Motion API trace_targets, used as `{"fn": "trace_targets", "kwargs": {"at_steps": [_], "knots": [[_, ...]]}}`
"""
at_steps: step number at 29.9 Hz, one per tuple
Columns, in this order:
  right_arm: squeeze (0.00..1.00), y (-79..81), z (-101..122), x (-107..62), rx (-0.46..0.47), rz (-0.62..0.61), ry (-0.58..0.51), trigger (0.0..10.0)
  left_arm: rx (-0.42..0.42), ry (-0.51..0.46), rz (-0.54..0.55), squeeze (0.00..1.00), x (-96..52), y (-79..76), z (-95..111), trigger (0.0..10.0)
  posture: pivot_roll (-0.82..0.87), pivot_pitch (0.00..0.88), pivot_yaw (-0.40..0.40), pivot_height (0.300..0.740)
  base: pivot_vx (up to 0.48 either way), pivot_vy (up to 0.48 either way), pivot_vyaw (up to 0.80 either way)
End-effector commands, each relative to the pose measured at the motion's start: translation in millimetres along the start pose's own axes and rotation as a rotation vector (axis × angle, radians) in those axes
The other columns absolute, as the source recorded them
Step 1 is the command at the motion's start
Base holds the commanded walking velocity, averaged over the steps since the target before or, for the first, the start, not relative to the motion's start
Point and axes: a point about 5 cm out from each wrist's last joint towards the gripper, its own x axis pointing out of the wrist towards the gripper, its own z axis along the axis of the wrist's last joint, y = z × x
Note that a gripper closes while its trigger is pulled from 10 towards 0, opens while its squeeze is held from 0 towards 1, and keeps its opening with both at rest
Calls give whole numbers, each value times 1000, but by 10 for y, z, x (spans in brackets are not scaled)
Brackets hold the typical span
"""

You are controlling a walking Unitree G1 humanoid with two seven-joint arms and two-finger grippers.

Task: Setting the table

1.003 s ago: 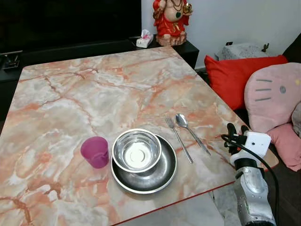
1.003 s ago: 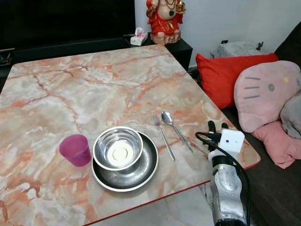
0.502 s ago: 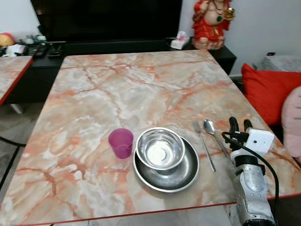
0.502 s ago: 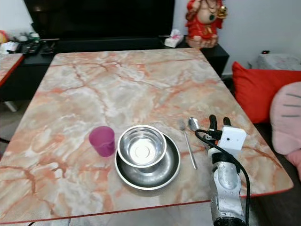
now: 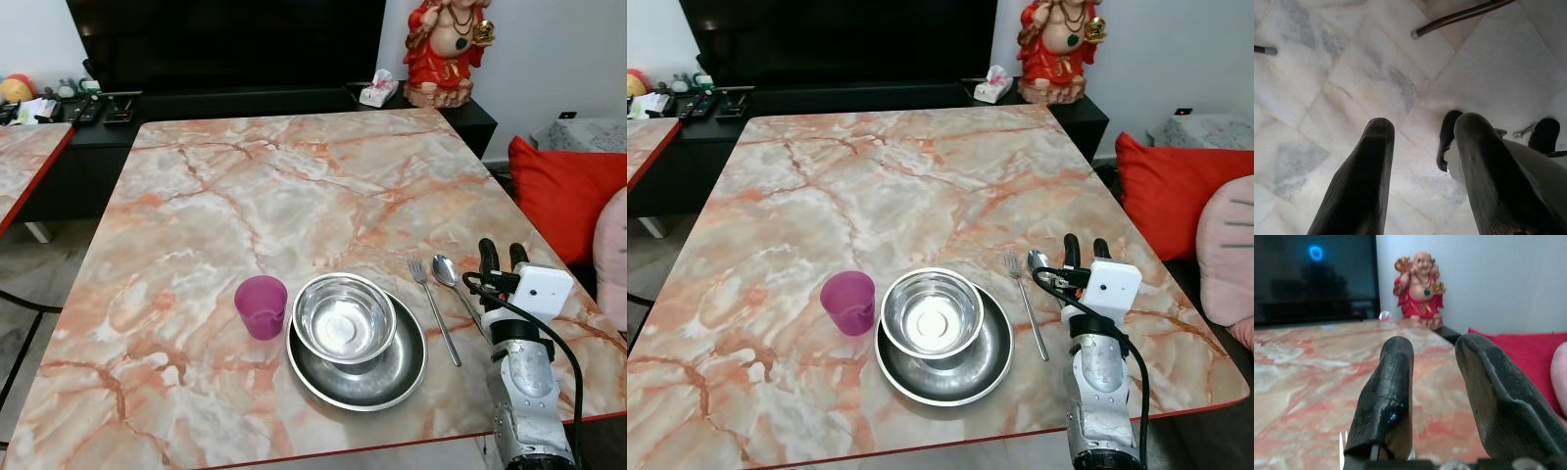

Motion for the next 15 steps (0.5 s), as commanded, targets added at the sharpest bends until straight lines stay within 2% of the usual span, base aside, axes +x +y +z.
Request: {"fn": "trace_targets", "kwargs": {"at_steps": [1,5,13,15], "knots": [[0,15,127,66,0,7,-58,10000,1,3,12,0,-4,21,-15,10000,34,0,-4,740,0,0,619],[0,15,135,88,29,4,-59,10000,-6,3,14,0,-3,20,-14,10000,36,0,-6,740,0,0,0],[0,59,150,119,16,24,-62,10000,-31,3,17,0,-3,16,-15,10000,41,0,-5,740,0,0,0],[0,79,162,122,8,33,-68,10000,-32,4,18,0,-2,18,-13,10000,42,0,-5,740,0,463,400]]}}
